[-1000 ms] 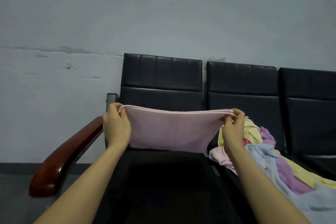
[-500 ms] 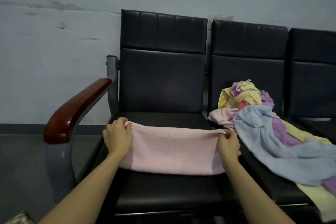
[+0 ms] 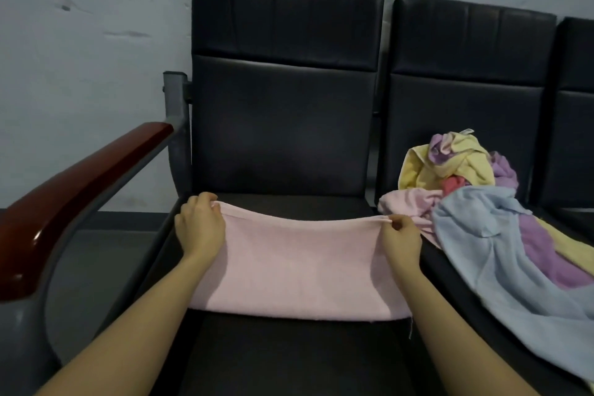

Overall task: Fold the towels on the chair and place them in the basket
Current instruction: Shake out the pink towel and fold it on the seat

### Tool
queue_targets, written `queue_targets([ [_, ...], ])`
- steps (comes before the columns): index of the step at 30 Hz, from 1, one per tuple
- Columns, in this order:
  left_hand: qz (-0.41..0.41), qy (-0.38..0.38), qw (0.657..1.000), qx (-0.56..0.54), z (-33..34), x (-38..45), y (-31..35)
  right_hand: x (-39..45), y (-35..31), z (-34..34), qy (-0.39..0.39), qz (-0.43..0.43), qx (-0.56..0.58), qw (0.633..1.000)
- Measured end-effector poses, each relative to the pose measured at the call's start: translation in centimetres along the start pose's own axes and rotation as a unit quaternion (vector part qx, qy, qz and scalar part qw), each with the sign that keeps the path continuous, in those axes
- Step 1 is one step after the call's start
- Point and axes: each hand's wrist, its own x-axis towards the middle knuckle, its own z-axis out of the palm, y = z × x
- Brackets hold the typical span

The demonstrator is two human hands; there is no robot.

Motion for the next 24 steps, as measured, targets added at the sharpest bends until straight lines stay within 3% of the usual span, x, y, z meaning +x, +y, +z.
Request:
queue_targets([
  [5, 0.039, -0.074, 0.986, 0.144, 2.9, 0.9, -0.6, 1.3, 2.0, 2.8, -0.060, -0.011, -0.160, 0.985],
  [10, 0.156, -0.144, 0.962, 0.172, 4.2, -1.4, 0.2, -0.9, 2.4, 4.8, -0.105, -0.167, -0.256, 0.946],
  [14, 0.209, -0.263, 0.925, 0.175, 3.9, -3.7, 0.8, -2.8, 2.1, 5.6, -0.226, -0.286, -0.242, 0.899],
  [19, 0.171, -0.400, 0.868, 0.239, 3.0, -5.9, 0.0, -4.9, 2.5, 5.1, -0.360, -0.268, -0.422, 0.787],
  [24, 0.174, -0.425, 0.852, 0.251, 0.2, -8.8, -0.6, -8.3, 2.8, 2.7, -0.376, -0.266, -0.425, 0.779],
])
